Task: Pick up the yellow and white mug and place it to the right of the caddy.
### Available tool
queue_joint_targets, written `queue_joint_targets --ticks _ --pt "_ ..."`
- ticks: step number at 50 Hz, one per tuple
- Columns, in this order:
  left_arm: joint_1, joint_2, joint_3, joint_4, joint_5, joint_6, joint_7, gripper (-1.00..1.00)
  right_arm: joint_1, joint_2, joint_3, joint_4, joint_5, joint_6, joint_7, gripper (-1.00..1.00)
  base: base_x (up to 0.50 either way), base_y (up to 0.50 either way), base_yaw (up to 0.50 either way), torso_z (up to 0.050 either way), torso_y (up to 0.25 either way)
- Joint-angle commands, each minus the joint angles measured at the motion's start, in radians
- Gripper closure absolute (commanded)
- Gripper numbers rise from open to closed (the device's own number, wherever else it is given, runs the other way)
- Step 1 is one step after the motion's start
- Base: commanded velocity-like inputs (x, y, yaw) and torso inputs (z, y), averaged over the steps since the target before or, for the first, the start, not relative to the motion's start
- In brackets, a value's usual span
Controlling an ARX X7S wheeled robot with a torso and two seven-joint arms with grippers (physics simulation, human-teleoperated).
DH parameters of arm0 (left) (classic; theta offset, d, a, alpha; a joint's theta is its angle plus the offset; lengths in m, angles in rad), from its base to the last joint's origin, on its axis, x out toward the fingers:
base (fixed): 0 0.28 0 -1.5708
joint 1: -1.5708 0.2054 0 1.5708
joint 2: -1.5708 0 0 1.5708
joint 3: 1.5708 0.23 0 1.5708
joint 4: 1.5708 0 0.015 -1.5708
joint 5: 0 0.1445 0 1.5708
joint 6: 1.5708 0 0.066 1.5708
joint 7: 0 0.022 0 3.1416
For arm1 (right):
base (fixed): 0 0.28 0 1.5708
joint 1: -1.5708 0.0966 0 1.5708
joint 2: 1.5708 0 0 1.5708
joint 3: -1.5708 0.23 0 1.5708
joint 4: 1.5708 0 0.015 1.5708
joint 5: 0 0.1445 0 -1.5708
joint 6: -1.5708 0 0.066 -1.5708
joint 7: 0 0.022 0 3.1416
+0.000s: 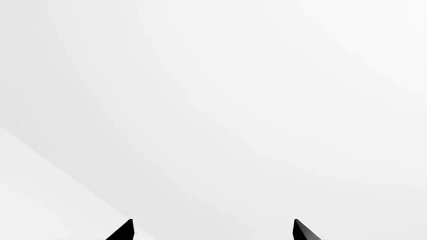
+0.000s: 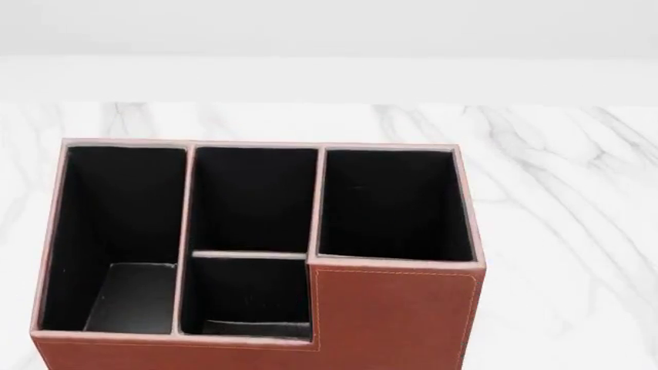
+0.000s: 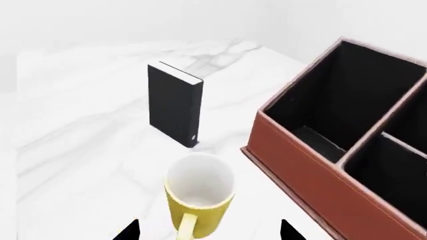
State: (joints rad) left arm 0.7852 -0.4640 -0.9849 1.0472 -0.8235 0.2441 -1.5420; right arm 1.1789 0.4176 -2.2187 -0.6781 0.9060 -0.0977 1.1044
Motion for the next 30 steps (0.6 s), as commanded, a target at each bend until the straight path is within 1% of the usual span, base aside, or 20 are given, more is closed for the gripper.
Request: queue_joint_targets --ticks 1,4,10,20,25,30 --pt "0.000 -0.002 0.001 0.000 -0.001 0.000 -0.001 -1.00 -0.047 -0.121 -0.115 0.023 -0.050 0.073 -0.160 -1.00 0.00 0.00 0.00 0.000 0.000" --pt "0.000 -0.002 0.003 0.000 0.001 0.000 0.000 -1.00 -0.054 -0.138 -0.139 0.023 -0.072 0.098 -0.172 -1.00 0.00 0.00 0.00 0.000 0.000" --pt "0.000 0.004 0.005 0.000 0.003 0.003 0.005 -1.00 -0.070 -0.141 -0.153 0.050 -0.084 0.092 -0.210 -1.00 0.00 0.00 0.00 0.000 0.000" --pt "0.000 0.012 0.006 0.000 -0.001 0.007 0.013 -1.00 -0.096 -0.107 -0.125 0.116 -0.078 0.043 -0.237 -1.00 0.00 0.00 0.00 0.000 0.000" --pt "0.000 0.007 0.011 0.000 0.000 0.006 0.007 -1.00 -0.115 -0.113 -0.117 0.154 -0.067 0.039 -0.244 -1.00 0.00 0.00 0.00 0.000 0.000" --pt "0.000 0.007 0.011 0.000 -0.001 0.007 0.007 -1.00 -0.130 -0.096 -0.100 0.187 -0.057 0.012 -0.258 -1.00 0.00 0.00 0.00 0.000 0.000"
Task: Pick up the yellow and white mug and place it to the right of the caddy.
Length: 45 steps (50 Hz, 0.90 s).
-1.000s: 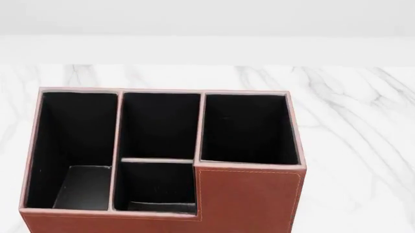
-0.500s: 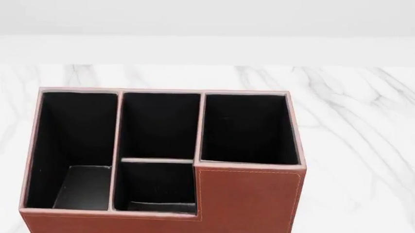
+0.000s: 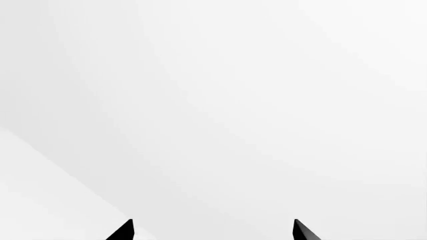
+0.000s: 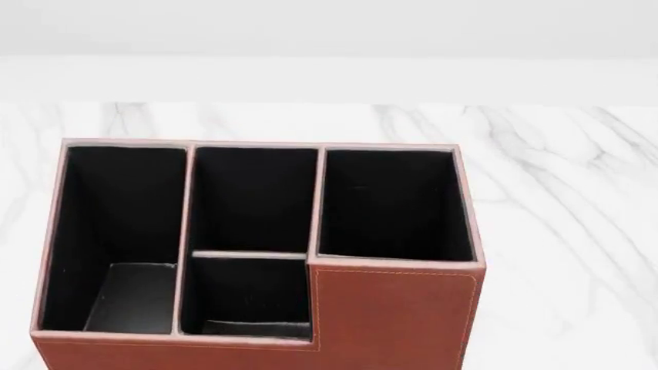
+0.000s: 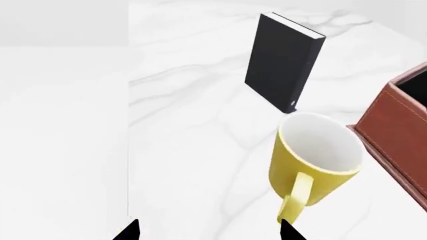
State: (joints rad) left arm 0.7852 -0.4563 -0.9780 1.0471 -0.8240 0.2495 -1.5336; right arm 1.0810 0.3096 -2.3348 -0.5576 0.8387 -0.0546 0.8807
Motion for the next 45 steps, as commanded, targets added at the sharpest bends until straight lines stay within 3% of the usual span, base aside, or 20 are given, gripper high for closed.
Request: queue_joint_targets --ticks 1,26,45 --pt "0.000 -0.002 0.005 0.000 0.000 0.001 -0.003 -1.00 -0.034 0.013 0.018 0.070 0.012 -0.033 -0.036 -1.00 0.00 0.00 0.00 0.000 0.000" --pt "0.000 -0.021 0.019 0.000 0.000 0.004 -0.011 -1.00 -0.094 0.087 0.115 0.220 0.000 -0.168 -0.054 -1.00 0.00 0.00 0.00 0.000 0.000" --pt "0.000 -0.039 0.034 0.000 0.013 0.004 -0.024 -1.00 -0.172 0.077 0.184 0.352 0.051 -0.258 -0.109 -1.00 0.00 0.00 0.00 0.000 0.000"
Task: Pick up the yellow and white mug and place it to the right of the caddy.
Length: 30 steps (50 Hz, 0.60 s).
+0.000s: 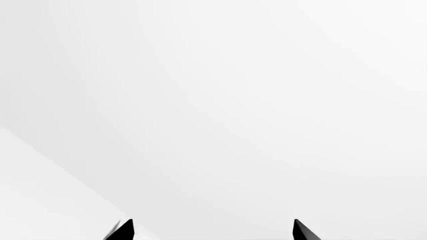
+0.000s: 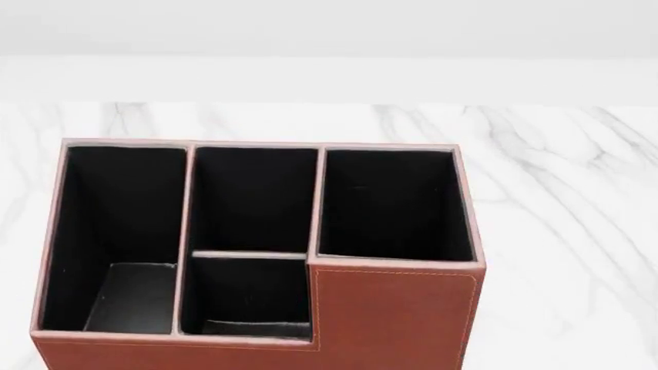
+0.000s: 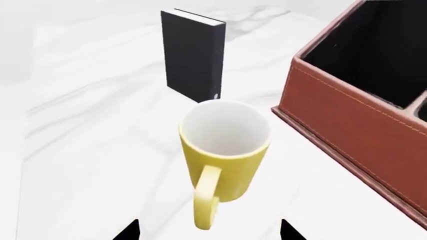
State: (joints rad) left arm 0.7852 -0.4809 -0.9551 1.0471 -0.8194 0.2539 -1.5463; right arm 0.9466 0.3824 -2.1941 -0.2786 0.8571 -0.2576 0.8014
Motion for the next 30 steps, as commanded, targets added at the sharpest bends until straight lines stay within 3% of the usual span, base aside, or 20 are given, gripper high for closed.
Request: queue_joint_targets --ticks 1,30 --pt "0.000 -0.017 0.015 0.000 0.010 0.000 -0.014 -1.00 -0.042 0.002 0.047 0.079 0.039 -0.061 -0.037 -1.00 0.00 0.00 0.00 0.000 0.000" --pt "0.000 -0.032 0.030 0.000 0.019 -0.001 -0.021 -1.00 -0.075 -0.061 0.070 0.164 0.080 -0.061 -0.133 -1.00 0.00 0.00 0.00 0.000 0.000"
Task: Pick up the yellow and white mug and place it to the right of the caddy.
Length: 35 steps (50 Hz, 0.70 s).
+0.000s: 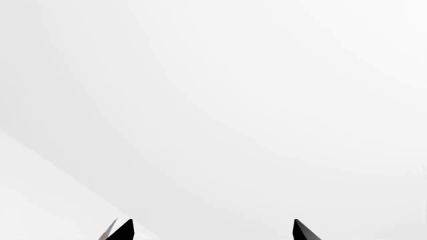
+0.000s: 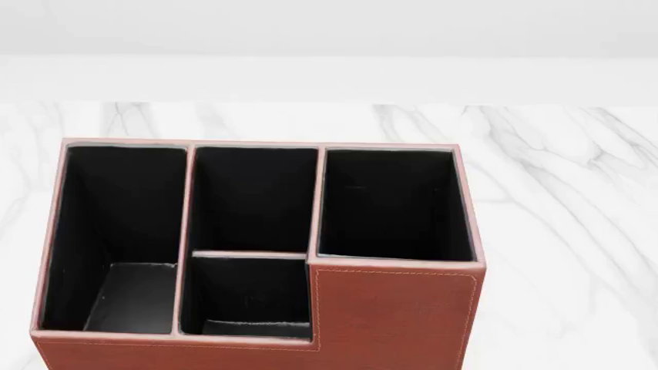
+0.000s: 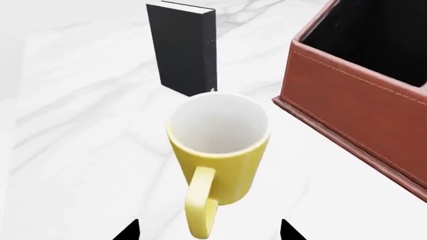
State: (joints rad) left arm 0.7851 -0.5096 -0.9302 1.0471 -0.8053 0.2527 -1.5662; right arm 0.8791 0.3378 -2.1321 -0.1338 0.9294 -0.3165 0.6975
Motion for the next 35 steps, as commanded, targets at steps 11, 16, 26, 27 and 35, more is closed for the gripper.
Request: queue_joint_targets --ticks 11,16,26,27,35 --pt "0.000 -0.009 0.015 0.000 0.012 -0.001 -0.003 -1.00 -0.019 -0.030 0.029 0.066 0.024 -0.017 -0.069 -1.00 0.00 0.00 0.00 0.000 0.000" --pt "0.000 -0.010 0.012 0.000 0.010 -0.002 -0.003 -1.00 -0.020 -0.036 0.038 0.087 0.036 -0.018 -0.087 -1.00 0.00 0.00 0.00 0.000 0.000" --pt "0.000 -0.017 0.021 0.000 0.015 -0.004 -0.004 -1.00 -0.045 -0.074 0.039 0.151 0.058 -0.005 -0.135 -1.00 0.00 0.00 0.00 0.000 0.000" --pt "0.000 -0.016 0.018 0.000 0.014 -0.003 -0.004 -1.00 -0.050 -0.084 0.040 0.169 0.062 -0.004 -0.146 -1.00 0.00 0.00 0.00 0.000 0.000" --pt "0.000 -0.018 0.020 0.000 0.012 -0.005 -0.004 -1.00 -0.066 -0.108 0.042 0.210 0.075 0.002 -0.185 -1.00 0.00 0.00 0.00 0.000 0.000"
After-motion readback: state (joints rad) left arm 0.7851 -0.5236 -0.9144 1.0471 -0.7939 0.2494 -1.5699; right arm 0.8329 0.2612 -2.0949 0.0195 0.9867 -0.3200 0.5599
